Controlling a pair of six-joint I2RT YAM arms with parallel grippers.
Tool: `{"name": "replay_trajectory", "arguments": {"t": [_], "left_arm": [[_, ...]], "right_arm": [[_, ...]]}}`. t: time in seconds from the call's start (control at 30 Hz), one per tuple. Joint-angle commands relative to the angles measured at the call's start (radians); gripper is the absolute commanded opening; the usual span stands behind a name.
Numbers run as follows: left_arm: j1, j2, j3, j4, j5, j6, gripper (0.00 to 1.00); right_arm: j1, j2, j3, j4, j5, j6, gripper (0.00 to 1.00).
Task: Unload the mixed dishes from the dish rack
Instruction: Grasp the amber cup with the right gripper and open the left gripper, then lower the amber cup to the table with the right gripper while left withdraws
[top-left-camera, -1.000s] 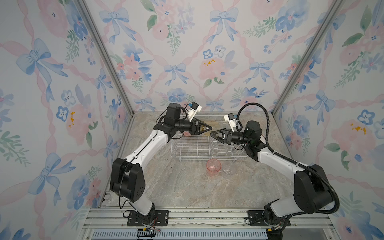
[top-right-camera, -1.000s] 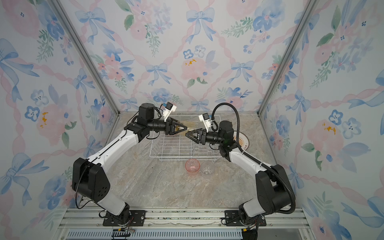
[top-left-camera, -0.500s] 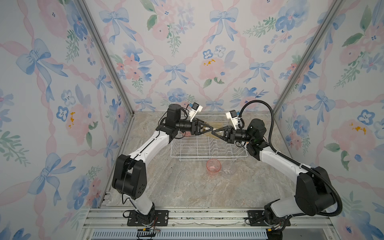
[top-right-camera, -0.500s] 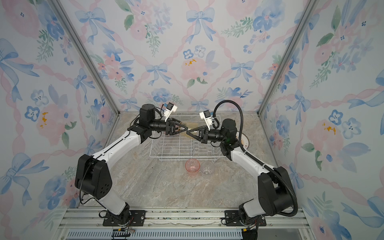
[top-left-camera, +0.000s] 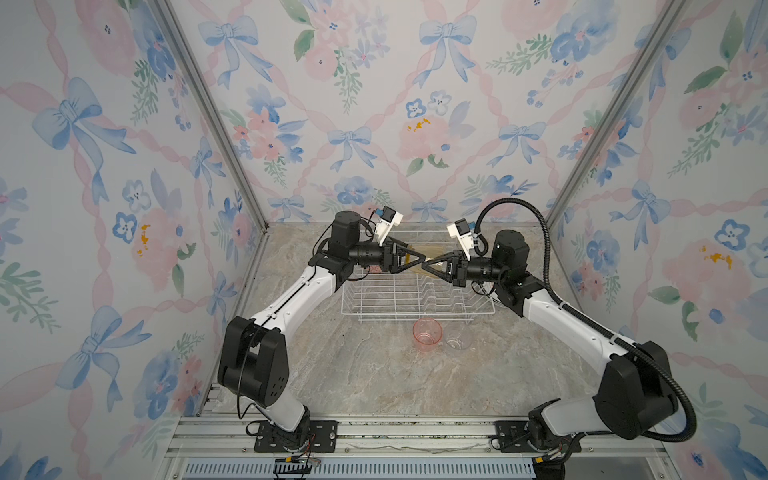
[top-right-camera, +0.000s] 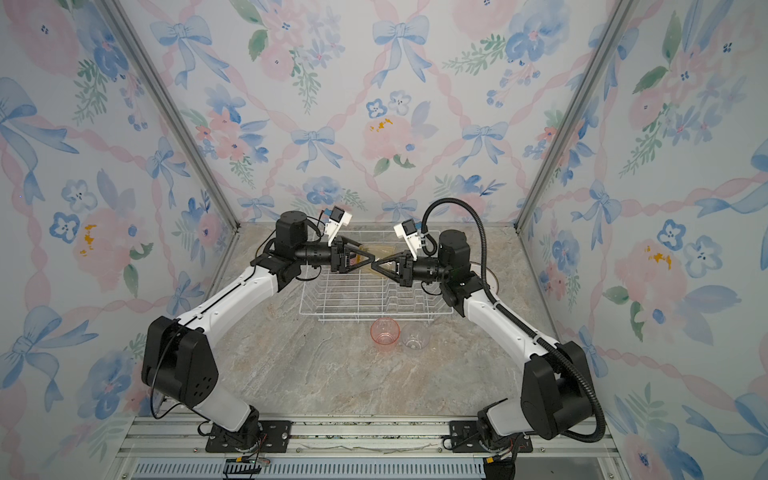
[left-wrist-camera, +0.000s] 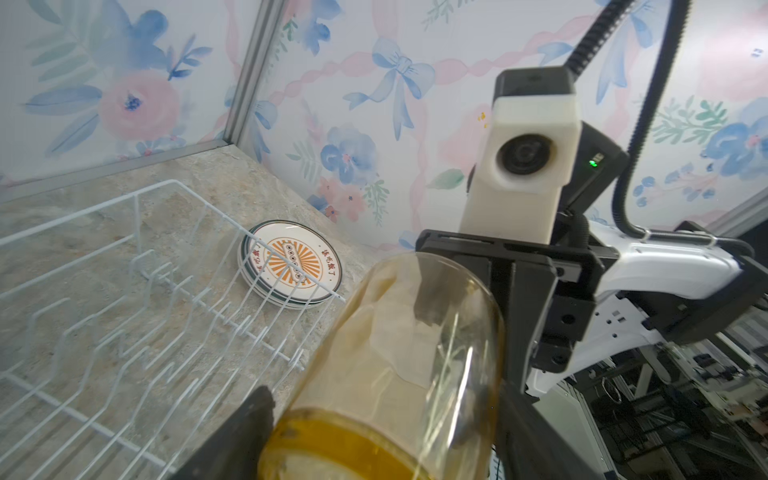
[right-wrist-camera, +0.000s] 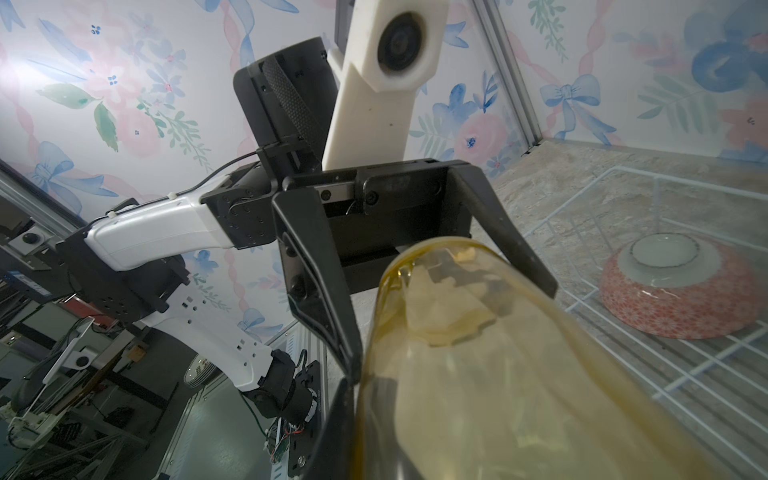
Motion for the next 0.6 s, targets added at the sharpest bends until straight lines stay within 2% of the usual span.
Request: {"name": "replay_trajectory", "arguments": {"t": [0.0, 0.1, 0.13, 0.23, 0.47, 0.57], "left_arm": [[-0.005, -0.065, -0.015, -0.071, -0.176, 0.062, 0.87], [-0.003, -0.099, -0.037, -0.079, -0.198, 0.063, 0.92], [-0.003, -0.11, -0.043, -0.082, -0.208, 0.063, 0.92], [-0.003, -0.162, -0.072, -0.113, -0.305, 0.071, 0.92], [0.006, -0.316, -0.164, -0.277, -0.777, 0.119, 0.93], [0.034, -0.344, -0.186, -0.323, -0.865, 0.12, 0.93]], "right_arm": [[0.022, -0.037, 0.061, -0.251, 0.147, -0.167, 0.0], [0.043, -0.04, 0.087, -0.334, 0.167, -0.22, 0.0], [0.05, -0.042, 0.095, -0.36, 0.208, -0.238, 0.0], [0.082, -0.045, 0.134, -0.492, 0.286, -0.322, 0.0], [0.272, -0.031, 0.26, -0.848, 0.604, -0.543, 0.0], [0.376, 0.006, 0.331, -0.985, 0.728, -0.617, 0.0]]}}
